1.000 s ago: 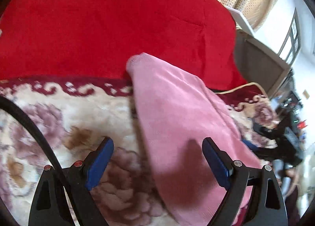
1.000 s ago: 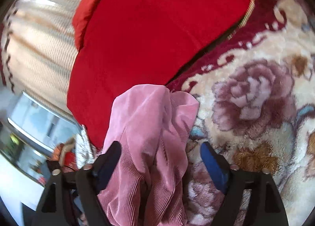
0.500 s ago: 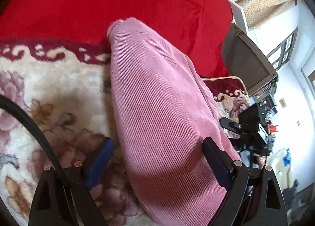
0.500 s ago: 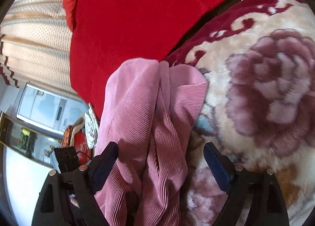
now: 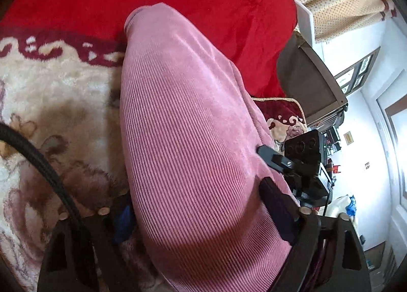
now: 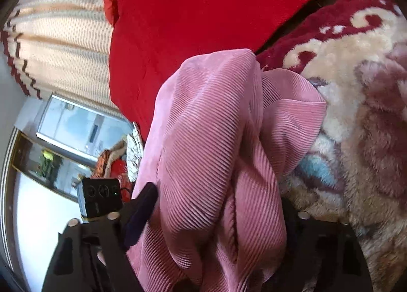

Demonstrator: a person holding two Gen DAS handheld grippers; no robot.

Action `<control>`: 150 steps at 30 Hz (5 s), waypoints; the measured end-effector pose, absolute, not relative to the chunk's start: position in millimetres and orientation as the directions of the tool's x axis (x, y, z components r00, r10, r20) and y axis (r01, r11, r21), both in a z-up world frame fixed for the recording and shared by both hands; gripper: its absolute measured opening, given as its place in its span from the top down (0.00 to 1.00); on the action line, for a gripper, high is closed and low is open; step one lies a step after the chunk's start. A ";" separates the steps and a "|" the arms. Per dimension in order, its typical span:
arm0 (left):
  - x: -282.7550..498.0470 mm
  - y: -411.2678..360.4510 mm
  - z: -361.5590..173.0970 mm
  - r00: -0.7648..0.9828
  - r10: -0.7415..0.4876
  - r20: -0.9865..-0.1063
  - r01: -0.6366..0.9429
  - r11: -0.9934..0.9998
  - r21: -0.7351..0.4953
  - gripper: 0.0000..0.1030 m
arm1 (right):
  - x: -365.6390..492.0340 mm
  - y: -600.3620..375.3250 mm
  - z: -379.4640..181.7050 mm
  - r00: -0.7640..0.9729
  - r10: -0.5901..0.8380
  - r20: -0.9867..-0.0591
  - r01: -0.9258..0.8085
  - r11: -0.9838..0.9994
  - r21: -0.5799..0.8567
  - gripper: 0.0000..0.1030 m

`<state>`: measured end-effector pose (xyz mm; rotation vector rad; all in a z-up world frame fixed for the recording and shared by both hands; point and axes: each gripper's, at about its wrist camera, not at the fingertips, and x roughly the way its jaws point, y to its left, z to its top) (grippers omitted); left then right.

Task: Fold large clothes

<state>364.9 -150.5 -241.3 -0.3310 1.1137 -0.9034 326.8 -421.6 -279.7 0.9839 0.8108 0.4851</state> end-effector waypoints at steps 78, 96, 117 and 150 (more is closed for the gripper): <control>300.4 -89.9 -231.0 0.487 -0.461 -0.742 0.432 0.865 -0.254 0.16 | 241.4 -314.6 -152.4 0.790 0.368 -0.491 -0.037 0.827 0.561 0.24; 290.1 -94.7 -224.3 0.571 -0.395 -0.720 0.435 0.889 -0.143 0.14 | 328.0 -292.9 -182.8 0.656 0.388 -0.647 0.052 0.832 0.552 0.57; 249.7 -52.6 -217.3 0.680 -0.233 -0.695 0.291 0.956 -0.036 0.12 | 212.4 -236.0 -211.6 0.655 0.312 -0.688 -0.052 0.927 0.371 0.50; 92.0 -20.1 -40.5 0.936 -0.040 -0.349 0.088 0.988 0.124 0.04 | 35.0 -213.0 -20.7 0.882 -0.005 -0.471 0.068 0.991 0.117 0.25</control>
